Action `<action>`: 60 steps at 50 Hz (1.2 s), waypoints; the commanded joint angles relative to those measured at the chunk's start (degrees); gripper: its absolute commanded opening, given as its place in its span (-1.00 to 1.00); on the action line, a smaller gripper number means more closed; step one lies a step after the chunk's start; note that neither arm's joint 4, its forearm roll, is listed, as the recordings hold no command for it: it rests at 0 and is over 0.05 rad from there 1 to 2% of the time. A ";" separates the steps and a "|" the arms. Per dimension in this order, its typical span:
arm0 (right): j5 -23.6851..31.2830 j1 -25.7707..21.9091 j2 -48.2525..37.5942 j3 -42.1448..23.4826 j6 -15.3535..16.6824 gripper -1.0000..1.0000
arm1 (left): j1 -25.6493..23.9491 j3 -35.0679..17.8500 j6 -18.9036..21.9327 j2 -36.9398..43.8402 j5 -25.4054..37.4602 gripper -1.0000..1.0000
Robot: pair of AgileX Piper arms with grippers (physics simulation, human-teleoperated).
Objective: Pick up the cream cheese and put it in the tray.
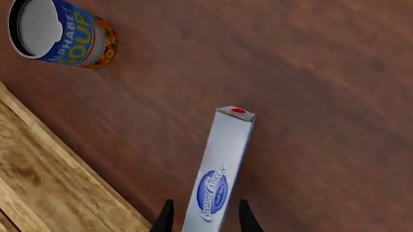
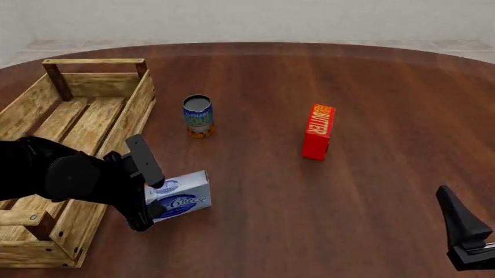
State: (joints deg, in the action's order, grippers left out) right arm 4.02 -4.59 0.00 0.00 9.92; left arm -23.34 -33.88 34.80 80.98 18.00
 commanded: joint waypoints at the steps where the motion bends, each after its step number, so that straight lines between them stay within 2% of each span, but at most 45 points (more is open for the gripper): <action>1: 0.13 -0.05 0.00 0.00 0.01 1.00 | 1.41 0.64 0.63 1.70 -1.27 1.00; 20: 0.19 -0.03 0.00 0.00 -0.28 1.00 | 0.34 2.95 -1.15 4.50 -4.79 1.00; 31: 0.26 -0.06 0.00 0.00 -0.14 1.00 | -0.41 1.55 -2.58 3.11 -2.82 1.00; 32: 0.26 -0.04 0.00 0.00 -0.20 1.00 | -0.59 1.56 -2.78 3.03 -2.85 -1.00; 48: 0.31 -0.06 0.00 0.00 -0.04 1.00 | -1.93 1.78 -3.53 0.02 -1.95 -1.00; 60: 0.69 -0.19 0.00 0.00 0.21 1.00 | -2.35 -1.40 -5.23 -5.29 2.53 -1.00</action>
State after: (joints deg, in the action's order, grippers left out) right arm 4.50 -4.69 0.00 0.00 9.94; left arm -25.33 -33.35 30.13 78.70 18.21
